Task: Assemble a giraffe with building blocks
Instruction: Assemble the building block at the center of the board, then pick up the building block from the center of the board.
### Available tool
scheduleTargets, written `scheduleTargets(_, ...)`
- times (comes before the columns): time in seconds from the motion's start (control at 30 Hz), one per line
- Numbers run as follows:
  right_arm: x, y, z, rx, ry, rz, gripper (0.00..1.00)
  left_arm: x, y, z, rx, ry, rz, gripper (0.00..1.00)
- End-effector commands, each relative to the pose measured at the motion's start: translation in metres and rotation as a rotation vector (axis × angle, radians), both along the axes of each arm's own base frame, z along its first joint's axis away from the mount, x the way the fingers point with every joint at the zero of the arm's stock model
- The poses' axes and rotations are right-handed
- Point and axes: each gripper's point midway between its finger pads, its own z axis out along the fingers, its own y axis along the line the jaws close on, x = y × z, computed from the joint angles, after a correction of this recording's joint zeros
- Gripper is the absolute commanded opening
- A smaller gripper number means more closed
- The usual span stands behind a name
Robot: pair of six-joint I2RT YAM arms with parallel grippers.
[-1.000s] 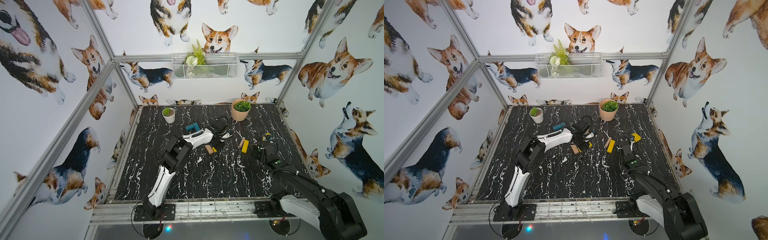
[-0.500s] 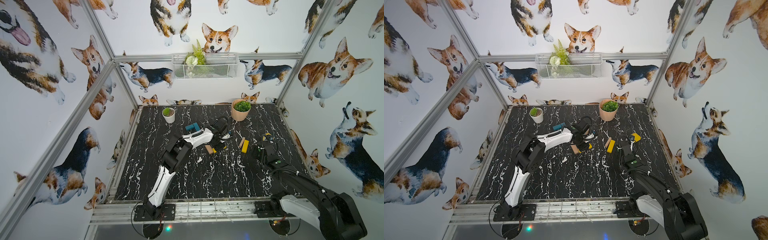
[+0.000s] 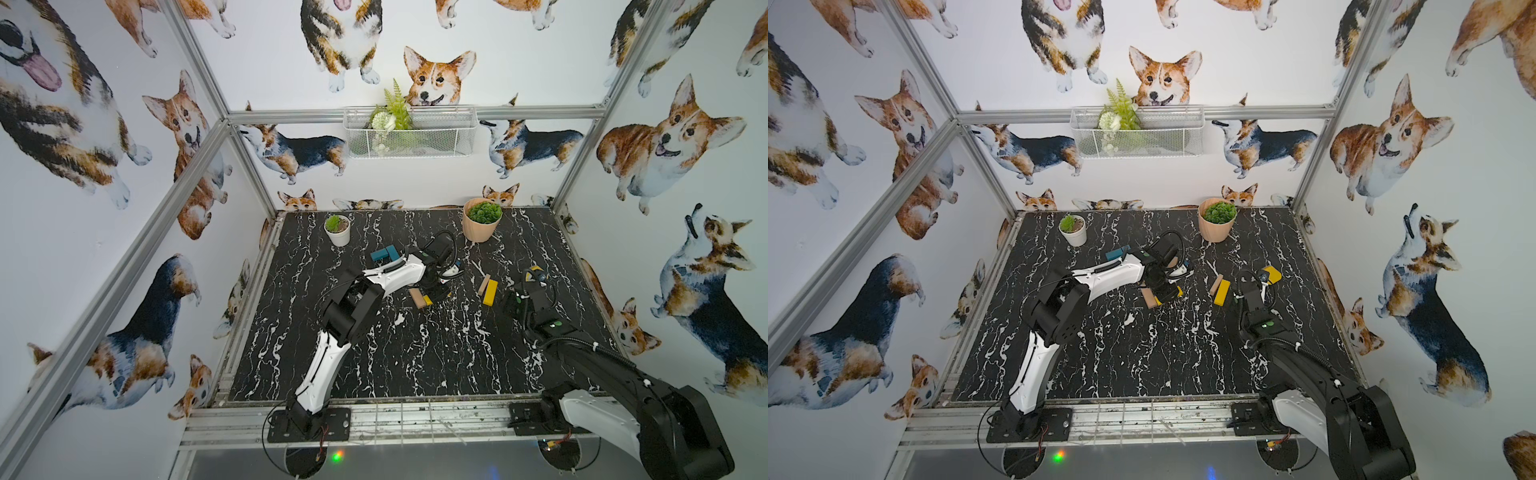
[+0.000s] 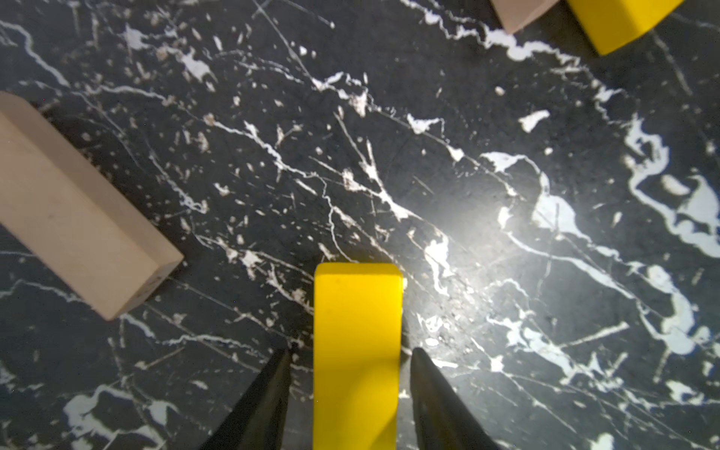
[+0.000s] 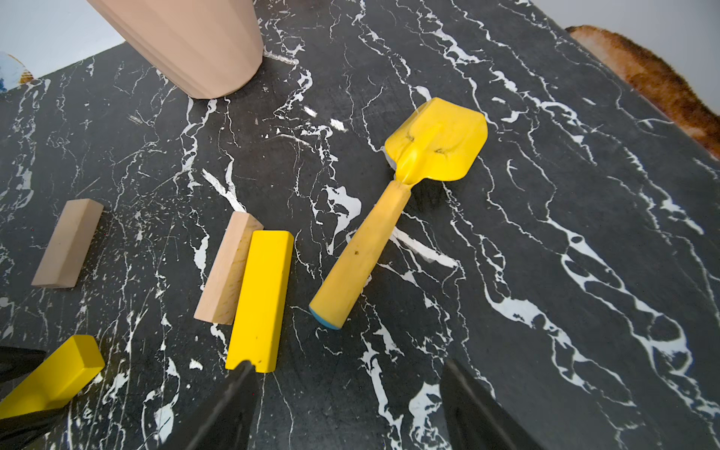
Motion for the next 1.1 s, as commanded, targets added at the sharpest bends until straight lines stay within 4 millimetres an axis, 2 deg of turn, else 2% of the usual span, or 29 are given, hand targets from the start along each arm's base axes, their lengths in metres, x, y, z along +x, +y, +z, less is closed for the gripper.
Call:
scheduleTargets(0.0,0.004,0.005,0.005,0.014,-0.027,0.021,0.77,0.007,-0.001,0.013,-0.017,-0.034,0.031,0.65)
scheduleTargets(0.1,0.006,0.011,0.015,0.026,-0.031,0.060,0.77,0.014,-0.004,0.031,-0.048,-0.066,0.076,0.68)
scheduleTargets(0.2,0.007,0.025,0.022,0.076,0.005,0.110,0.76,0.029,-0.001,0.061,-0.081,-0.135,0.182,0.68)
scheduleTargets(0.33,0.003,0.045,0.014,0.132,0.185,0.162,0.70,0.050,0.026,0.108,-0.161,-0.303,0.452,0.71)
scheduleTargets(0.37,0.001,0.048,0.010,0.136,0.228,0.166,0.69,0.051,0.036,0.114,-0.176,-0.333,0.517,0.74)
scheduleTargets(0.43,-0.004,0.055,0.003,0.161,0.315,0.179,0.65,0.048,0.062,0.121,-0.204,-0.391,0.653,0.93)
scheduleTargets(0.47,-0.006,0.058,0.000,0.173,0.340,0.184,0.64,0.046,0.073,0.122,-0.213,-0.405,0.704,0.99)
scheduleTargets(0.5,-0.008,0.061,-0.002,0.185,0.362,0.187,0.64,0.043,0.085,0.122,-0.223,-0.425,0.761,1.00)
scheduleTargets(0.53,-0.009,0.063,-0.005,0.193,0.377,0.188,0.59,0.040,0.097,0.120,-0.225,-0.440,0.808,1.00)
scheduleTargets(0.63,-0.006,0.066,-0.013,0.172,0.426,0.191,0.53,0.029,0.130,0.106,-0.247,-0.451,0.957,1.00)
scheduleTargets(0.67,-0.003,0.064,-0.016,0.147,0.447,0.184,0.52,0.027,0.135,0.103,-0.253,-0.448,0.976,1.00)
scheduleTargets(0.7,-0.001,0.063,-0.017,0.129,0.462,0.180,0.52,0.024,0.141,0.091,-0.250,-0.435,1.000,1.00)
scheduleTargets(0.73,0.001,0.060,-0.019,0.097,0.487,0.167,0.51,0.020,0.145,0.096,-0.275,-0.439,1.012,1.00)
scheduleTargets(0.9,0.018,0.057,-0.023,0.019,0.527,0.160,0.53,0.005,0.145,0.073,-0.324,-0.373,1.015,1.00)
scheduleTargets(0.97,0.023,0.057,-0.026,0.006,0.547,0.157,0.54,0.001,0.141,0.066,-0.346,-0.346,0.999,1.00)
scheduleTargets(1.03,0.026,0.057,-0.029,-0.007,0.561,0.145,0.55,0.001,0.131,0.069,-0.399,-0.321,0.972,1.00)
scheduleTargets(1.07,0.027,0.056,-0.031,-0.014,0.568,0.137,0.55,-0.008,0.133,0.056,-0.388,-0.295,0.957,1.00)
